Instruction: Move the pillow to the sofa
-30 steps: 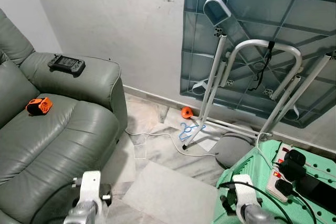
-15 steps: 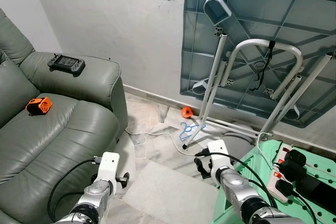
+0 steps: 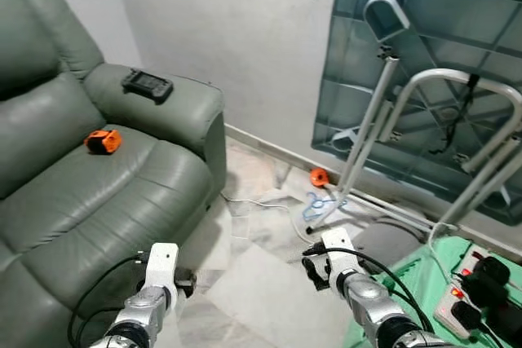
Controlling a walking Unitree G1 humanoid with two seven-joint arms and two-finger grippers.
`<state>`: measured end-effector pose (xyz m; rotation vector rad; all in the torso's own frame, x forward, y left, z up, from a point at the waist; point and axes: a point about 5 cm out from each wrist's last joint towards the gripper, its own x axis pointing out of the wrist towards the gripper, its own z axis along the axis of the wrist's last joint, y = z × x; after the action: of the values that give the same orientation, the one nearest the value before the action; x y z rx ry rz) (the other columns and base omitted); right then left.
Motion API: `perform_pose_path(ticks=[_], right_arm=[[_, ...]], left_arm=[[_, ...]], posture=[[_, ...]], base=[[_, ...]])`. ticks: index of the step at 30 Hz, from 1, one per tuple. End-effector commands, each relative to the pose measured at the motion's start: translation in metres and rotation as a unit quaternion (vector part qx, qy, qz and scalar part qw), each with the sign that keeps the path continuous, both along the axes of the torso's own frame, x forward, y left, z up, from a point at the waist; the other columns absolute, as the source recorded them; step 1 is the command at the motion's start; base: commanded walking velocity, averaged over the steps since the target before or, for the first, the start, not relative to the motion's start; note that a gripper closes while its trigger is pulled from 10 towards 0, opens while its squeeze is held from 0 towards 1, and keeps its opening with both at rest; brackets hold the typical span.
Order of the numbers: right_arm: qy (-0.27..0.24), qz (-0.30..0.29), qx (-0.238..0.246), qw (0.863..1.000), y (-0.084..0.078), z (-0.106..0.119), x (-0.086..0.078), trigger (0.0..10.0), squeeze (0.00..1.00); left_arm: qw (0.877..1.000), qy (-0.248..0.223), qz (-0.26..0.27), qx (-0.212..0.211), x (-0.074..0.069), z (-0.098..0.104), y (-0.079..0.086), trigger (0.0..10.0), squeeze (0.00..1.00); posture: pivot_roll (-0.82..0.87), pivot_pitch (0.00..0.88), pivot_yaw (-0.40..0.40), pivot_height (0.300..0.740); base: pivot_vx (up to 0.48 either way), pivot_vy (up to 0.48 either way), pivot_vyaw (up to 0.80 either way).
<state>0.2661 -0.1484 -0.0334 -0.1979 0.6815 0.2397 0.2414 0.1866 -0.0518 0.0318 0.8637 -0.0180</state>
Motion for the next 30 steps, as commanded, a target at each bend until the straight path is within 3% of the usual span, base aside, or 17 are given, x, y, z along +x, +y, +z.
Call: perform_pose_path(ticks=[1, 11, 16, 24, 30], right_arm=[[0.007, 0.012, -0.005, 1.000, 0.002, -0.001, -0.001, 10.0, 0.00], [0.006, 0.014, -0.009, 1.000, 0.002, -0.002, -0.002, 10.0, 0.00], [0.003, 0.014, -0.013, 1.000, 0.002, -0.001, -0.001, 10.0, 0.00], [0.004, 0.012, -0.009, 1.000, 0.004, 0.000, 0.000, 10.0, 0.00], [0.001, 0.011, -0.010, 1.000, 0.004, 0.001, 0.001, 10.0, 0.00]], left_arm=[[1.000, 0.002, 0.006, -0.001, 0.000, 0.000, 0.002, 10.0, 0.00], [1.000, -0.003, 0.013, -0.002, 0.001, 0.002, 0.005, 10.0, 0.00], [0.999, -0.024, 0.036, 0.005, 0.009, 0.009, 0.017, 10.0, 0.00], [0.999, -0.006, 0.048, 0.022, -0.005, 0.001, 0.024, 10.0, 0.00], [0.998, -0.010, 0.059, 0.031, -0.004, 0.002, 0.029, 10.0, 0.00]], posture=[[-0.11, 0.000, -0.006, 0.740], [-0.12, 0.000, -0.007, 0.740], [-0.11, 0.000, -0.013, 0.740], [-0.11, 0.000, -0.005, 0.740], [-0.11, 0.000, -0.005, 0.740]], base=[[0.000, 0.000, 0.80], [0.000, 0.000, 0.80], [0.000, 0.000, 0.80], [0.000, 0.000, 0.80], [0.000, 0.000, 0.80]])
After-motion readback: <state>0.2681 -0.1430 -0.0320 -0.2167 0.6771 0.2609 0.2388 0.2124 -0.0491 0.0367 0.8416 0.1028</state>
